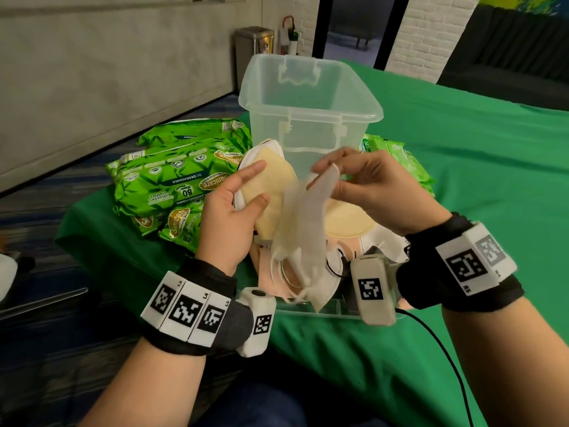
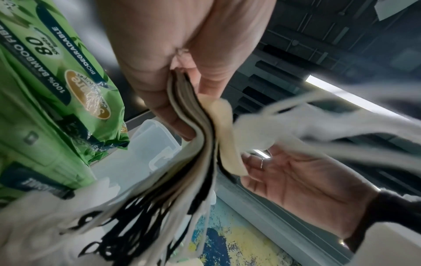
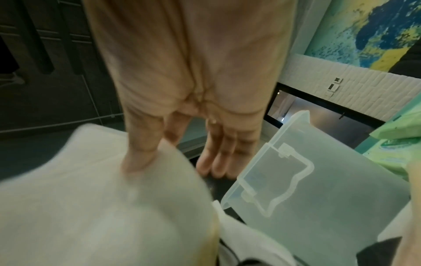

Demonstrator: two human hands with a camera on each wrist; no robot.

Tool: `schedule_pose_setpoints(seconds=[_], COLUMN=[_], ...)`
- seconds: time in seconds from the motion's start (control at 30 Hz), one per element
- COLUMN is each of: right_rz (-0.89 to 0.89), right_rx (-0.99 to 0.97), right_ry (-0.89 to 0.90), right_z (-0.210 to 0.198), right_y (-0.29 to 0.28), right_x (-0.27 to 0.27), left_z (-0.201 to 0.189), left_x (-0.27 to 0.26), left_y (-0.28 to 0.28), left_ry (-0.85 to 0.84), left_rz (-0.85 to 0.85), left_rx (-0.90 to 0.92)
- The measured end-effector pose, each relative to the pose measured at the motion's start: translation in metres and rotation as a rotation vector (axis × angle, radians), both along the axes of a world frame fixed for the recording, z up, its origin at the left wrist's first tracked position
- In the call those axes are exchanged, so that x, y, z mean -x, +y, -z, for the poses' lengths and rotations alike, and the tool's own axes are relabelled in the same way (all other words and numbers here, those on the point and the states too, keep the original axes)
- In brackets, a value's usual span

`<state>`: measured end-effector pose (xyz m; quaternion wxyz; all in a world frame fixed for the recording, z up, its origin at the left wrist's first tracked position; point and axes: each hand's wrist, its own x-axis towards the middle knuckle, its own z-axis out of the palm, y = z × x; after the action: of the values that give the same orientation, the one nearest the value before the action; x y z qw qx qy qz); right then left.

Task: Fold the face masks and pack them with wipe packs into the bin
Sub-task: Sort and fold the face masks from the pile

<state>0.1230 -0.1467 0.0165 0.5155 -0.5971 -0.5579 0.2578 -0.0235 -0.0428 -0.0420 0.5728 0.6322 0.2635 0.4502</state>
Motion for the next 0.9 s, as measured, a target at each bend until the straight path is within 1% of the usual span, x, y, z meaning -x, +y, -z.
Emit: schedule_pose_setpoints(seconds=[0.07, 0.13, 0.2, 0.27, 0.3, 0.43, 0.53, 0.6, 0.7, 0.73, 0.83, 0.9], right_rz=[0.047, 0.046, 0.058, 0.106, 0.135, 0.255, 0.311, 0.363, 0.396, 0.4, 0.404, 0.403], right_rx=[-0.048, -0.057, -0.053, -0.035, -0.011, 0.078, 0.093, 0.063, -0.005, -0.018, -0.016, -0.006], right_ry=[0.064, 0.128, 0.187, 0.22, 0.233, 0.241, 0.234, 0.223, 0.197, 0.187, 0.187, 0.208], right_z=[0.001, 0.003, 0.008, 0.014, 0.018, 0.026, 0.025, 0.025, 0.025, 0.026, 0.026, 0.026], right_y=[0.004, 0.008, 0.012, 0.018, 0.02, 0.026, 0.026, 0.026, 0.025, 0.025, 0.025, 0.025], right_x=[0.002, 0.004, 0.009, 0.013, 0.014, 0.016, 0.018, 0.019, 0.022, 0.023, 0.024, 0.023], left_z=[0.001, -0.003, -0.01, -0.011, -0.013, -0.014, -0.019, -0.017, -0.011, -0.008, -0.01, -0.008], left_x=[0.001, 0.0, -0.002, -0.005, -0.006, -0.007, -0.007, -0.008, -0.007, -0.006, -0.003, -0.003], left_y=[-0.001, -0.005, -0.008, -0.007, -0.006, -0.006, -0.007, -0.008, -0.009, -0.008, -0.008, -0.008], left_ry=[-0.039, -0.099, -0.181, -0.275, -0.298, -0.338, -0.355, -0.37, -0.297, -0.269, -0.286, -0.227], left_rz=[0.019, 0.047, 0.089, 0.155, 0.188, 0.248, 0.289, 0.261, 0.195, 0.192, 0.246, 0.238], left_rx=[0.006, 0.036, 0.177, 0.352, 0.404, 0.478, 0.544, 0.511, 0.371, 0.345, 0.36, 0.293])
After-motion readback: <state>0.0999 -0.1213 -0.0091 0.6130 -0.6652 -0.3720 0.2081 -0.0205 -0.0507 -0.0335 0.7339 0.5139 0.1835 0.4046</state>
